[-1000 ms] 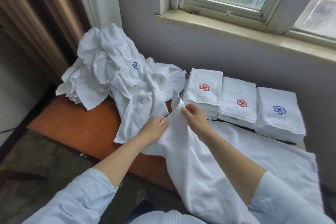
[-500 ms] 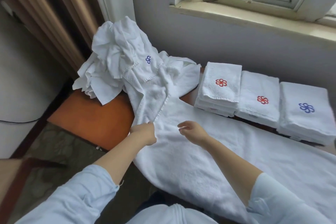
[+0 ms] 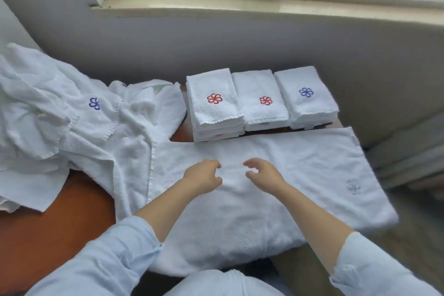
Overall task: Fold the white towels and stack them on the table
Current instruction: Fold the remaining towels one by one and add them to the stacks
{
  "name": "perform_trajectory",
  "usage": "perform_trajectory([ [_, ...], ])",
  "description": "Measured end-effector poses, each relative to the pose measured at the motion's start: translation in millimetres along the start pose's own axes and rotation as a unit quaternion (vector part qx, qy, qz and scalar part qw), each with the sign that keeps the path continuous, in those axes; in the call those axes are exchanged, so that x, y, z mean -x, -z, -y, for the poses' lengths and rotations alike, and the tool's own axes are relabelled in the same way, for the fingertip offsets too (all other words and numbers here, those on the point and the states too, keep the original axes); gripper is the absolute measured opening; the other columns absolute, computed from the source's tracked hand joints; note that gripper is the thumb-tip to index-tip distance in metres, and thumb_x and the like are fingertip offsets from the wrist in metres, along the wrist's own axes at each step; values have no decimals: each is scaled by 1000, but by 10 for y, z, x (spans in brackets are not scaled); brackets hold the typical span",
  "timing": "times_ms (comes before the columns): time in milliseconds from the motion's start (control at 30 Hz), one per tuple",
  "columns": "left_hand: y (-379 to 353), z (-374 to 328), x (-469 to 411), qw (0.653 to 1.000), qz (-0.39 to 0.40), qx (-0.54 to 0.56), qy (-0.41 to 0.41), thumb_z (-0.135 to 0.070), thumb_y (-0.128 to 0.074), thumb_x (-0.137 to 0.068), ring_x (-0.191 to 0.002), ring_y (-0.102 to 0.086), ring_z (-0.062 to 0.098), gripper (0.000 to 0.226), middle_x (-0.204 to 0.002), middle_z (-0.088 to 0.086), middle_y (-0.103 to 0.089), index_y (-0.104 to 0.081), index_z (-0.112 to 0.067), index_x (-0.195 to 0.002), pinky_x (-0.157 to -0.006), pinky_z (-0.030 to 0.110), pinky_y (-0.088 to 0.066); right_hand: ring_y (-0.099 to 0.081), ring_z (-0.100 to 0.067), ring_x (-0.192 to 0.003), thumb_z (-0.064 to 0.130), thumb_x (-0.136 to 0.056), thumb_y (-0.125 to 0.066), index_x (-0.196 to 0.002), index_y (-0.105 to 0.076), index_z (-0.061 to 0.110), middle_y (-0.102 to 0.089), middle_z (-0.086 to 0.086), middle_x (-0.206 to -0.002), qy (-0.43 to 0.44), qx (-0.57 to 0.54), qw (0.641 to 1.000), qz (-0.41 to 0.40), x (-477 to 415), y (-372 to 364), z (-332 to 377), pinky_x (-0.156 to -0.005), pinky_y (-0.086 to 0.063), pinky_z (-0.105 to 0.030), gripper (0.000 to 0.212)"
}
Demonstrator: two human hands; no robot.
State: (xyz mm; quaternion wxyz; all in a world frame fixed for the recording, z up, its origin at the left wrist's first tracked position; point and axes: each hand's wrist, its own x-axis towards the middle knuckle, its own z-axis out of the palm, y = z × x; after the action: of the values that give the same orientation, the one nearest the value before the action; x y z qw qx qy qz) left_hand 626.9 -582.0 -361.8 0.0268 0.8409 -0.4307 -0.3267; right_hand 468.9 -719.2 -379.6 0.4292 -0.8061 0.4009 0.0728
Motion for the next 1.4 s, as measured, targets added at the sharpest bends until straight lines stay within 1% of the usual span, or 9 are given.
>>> perform_trajectory([
  [100,-27,-280,-157,999,7,-14,-51,-35,-52,-95,-124,-50,17,47,-145,-4,-44,-44,-27,-141,-93,33,-44,-52,-10,-116,26,-94,-55,-132,-56,31,-55,9,-135,-39,0,999,-19,119,191,-232,-88,-43,-28,38],
  [233,-114,-692,-347,997,-2,-14,-82,-34,-51,-95,-123,-50,16,47,-145,-6,-43,-43,-28,-141,-88,32,-44,-51,-11,-123,26,-93,-53,-137,-51,34,-50,10,-141,-55,22,998,-22,200,510,-555,-91,-43,-27,45],
  [333,-173,-1017,-499,996,-27,4,-87,-35,-52,-96,-126,-48,15,47,-145,-8,-43,-43,-29,-142,-91,32,-44,-50,-10,-123,26,-94,-52,-139,-49,34,-48,10,-142,-46,46,997,-31,157,833,-824,-88,-44,-27,46],
  [533,-264,-1763,-834,996,-59,29,-66,-41,-53,-97,-125,-48,14,47,-146,-9,-41,-43,-29,-141,-94,32,-44,-44,-9,-132,23,-95,-52,-142,-46,31,-44,9,-147,0,87,996,-29,-114,1589,-1397,-94,-42,-24,48],
  [833,-385,-2340,-1399,992,-120,-31,-22,-37,-57,-96,-131,-38,14,46,-142,-9,-42,-45,-28,-139,-92,31,-45,-40,-11,-136,25,-94,-57,-145,-42,30,-42,11,-150,35,166,985,-18,-665,2357,-1986,-103,-44,-34,54],
  [1100,-466,-2469,-1754,990,-92,-108,16,-31,-66,-85,-124,-42,19,64,-138,-6,-43,-38,-29,-143,-87,31,-44,-41,-20,-129,19,-85,-64,-145,-41,26,-44,6,-146,92,299,950,-11,-1058,2528,-2143,-97,-42,-32,65],
  [1233,-446,-2481,-1834,993,-55,-90,46,-30,-69,-82,-116,-52,22,72,-133,0,-42,-35,-29,-145,-79,34,-47,-45,-21,-112,15,-81,-62,-131,-53,26,-53,5,-128,97,322,942,-7,-1151,2551,-2094,-80,-40,-28,51],
  [1300,-417,-2486,-1858,995,-37,-71,62,-30,-69,-82,-108,-57,24,57,-128,0,-44,-45,-28,-134,-73,32,-45,-46,-21,-108,11,-82,-59,-114,-62,24,-55,2,-119,83,338,938,10,-1172,2558,-2030,-73,-36,-29,35],
  [1400,-436,-2515,-1824,993,-45,-73,77,-27,-63,-86,-94,-60,25,22,-112,0,-49,-55,-25,-106,-66,30,-39,-49,-22,-103,6,-83,-58,-98,-63,20,-54,1,-109,94,352,931,7,-1156,2574,-1958,-67,-38,-31,21],
])
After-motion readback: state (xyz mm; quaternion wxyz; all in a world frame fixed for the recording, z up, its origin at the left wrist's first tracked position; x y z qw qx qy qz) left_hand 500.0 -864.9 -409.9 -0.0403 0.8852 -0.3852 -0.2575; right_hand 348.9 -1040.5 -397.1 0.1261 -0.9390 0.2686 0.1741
